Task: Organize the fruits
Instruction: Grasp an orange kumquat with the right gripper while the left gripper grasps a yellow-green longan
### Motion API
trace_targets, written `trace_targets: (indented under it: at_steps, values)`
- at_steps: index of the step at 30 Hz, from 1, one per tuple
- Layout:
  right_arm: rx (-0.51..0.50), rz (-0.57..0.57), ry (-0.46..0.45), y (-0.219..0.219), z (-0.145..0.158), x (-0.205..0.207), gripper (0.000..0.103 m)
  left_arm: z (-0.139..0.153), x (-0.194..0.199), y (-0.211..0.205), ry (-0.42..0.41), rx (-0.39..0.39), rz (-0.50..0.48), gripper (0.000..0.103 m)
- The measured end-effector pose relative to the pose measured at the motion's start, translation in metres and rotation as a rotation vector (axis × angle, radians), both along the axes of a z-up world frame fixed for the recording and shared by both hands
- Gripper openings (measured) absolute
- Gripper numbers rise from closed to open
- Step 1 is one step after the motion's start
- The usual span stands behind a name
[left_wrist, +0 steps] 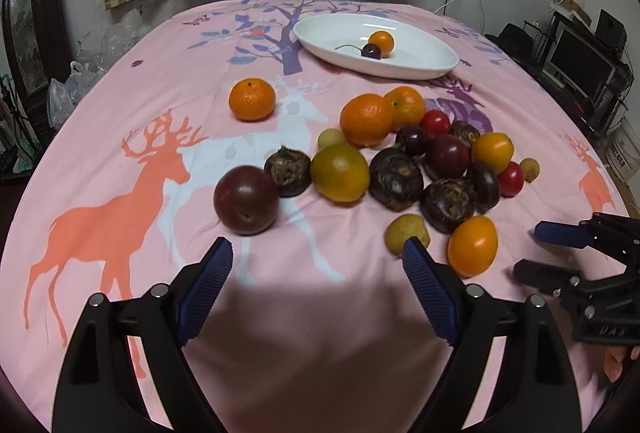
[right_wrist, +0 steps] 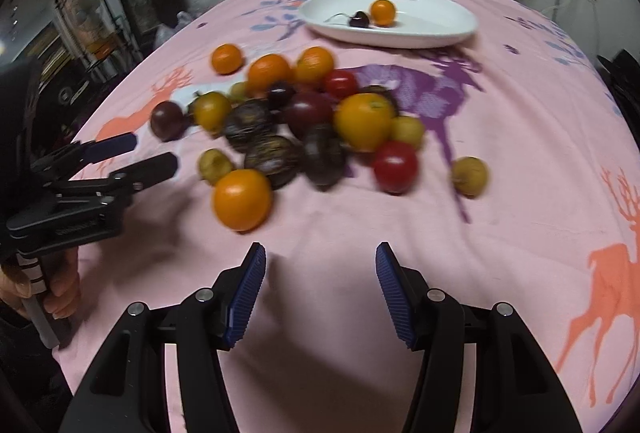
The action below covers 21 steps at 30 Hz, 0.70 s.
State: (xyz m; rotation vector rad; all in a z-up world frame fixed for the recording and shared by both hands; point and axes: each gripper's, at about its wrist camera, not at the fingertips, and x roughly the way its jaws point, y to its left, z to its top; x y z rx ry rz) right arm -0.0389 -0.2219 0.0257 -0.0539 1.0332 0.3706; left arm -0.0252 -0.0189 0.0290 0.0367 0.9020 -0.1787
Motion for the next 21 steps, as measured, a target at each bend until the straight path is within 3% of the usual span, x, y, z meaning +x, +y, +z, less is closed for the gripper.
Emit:
trace_targets:
  at_steps: [8,11,21]
  values:
    - [-0.031,0.050,0.001,0.050,-0.006,0.019,0.057,-0.003,0.004,0.013,0.034,-0.016,0.029,0.084]
    - [-0.043,0.039,-0.017,0.055,-0.007,0.024,0.039,-0.002,0.004,0.017,0.044,-0.026,0.031,0.084]
    - [0.049,-0.048,-0.039,0.009,0.002,0.004,0.038,-0.003,0.006,-0.014,0.062,-0.009,-0.044,0.085]
